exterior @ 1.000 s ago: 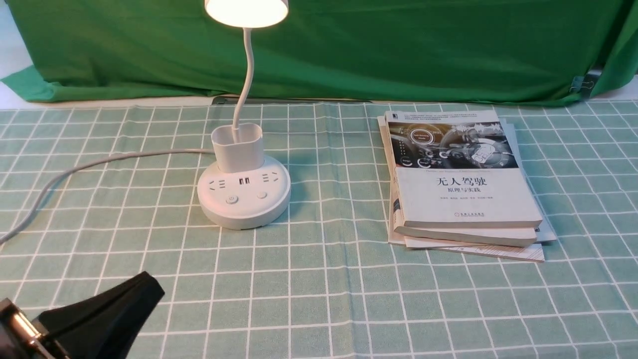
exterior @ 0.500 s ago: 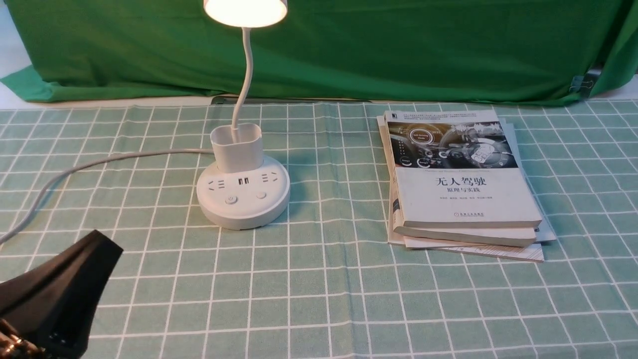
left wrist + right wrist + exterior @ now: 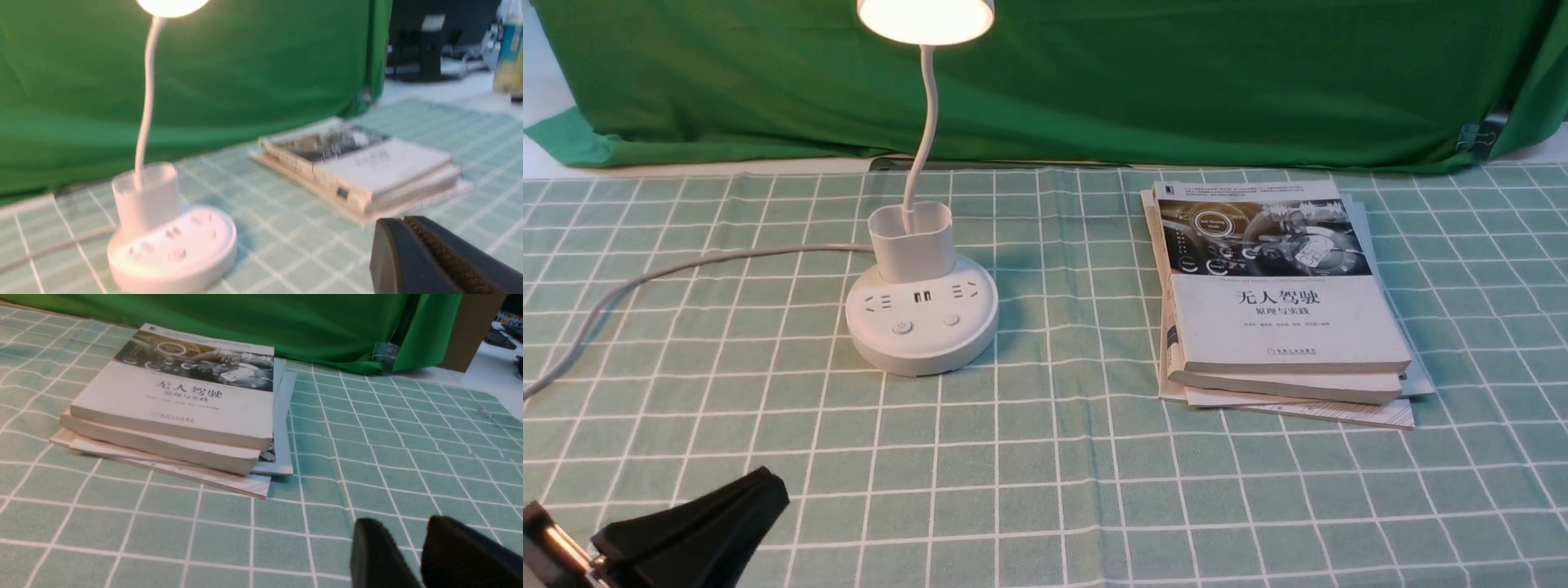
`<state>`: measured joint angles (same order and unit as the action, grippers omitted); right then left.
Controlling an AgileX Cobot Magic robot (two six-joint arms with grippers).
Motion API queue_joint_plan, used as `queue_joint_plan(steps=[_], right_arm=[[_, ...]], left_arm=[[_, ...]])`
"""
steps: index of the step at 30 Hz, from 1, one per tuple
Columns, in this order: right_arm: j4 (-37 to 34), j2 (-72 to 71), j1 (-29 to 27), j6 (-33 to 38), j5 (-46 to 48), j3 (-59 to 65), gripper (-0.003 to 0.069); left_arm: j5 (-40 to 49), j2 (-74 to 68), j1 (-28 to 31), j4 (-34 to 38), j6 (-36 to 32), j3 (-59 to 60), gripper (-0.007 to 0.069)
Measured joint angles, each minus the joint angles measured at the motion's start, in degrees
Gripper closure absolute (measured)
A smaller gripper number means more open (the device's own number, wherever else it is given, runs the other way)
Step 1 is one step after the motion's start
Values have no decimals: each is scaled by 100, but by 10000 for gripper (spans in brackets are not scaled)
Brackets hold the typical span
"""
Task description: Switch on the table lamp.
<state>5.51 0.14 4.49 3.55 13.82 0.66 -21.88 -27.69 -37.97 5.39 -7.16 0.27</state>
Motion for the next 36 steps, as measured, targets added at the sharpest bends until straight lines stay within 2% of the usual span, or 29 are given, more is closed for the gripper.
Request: queue_joint_plan(steps=[6,12,19,29,36], right_arm=[[0,0,0,0,0,0,418],[0,0,0,0,0,0,418],[0,0,0,0,0,0,418],[0,0,0,0,0,0,418],[0,0,0,0,0,0,418]], left_arm=[[1128,814,441,-4,105,0,603],[1875,2149,1356,-4,104,5,603],[2146,2638,2114,-4,151,5,603],[2480,2638,2252,-4,207,5,603],[2512,2678,3019,-4,294,5,603]])
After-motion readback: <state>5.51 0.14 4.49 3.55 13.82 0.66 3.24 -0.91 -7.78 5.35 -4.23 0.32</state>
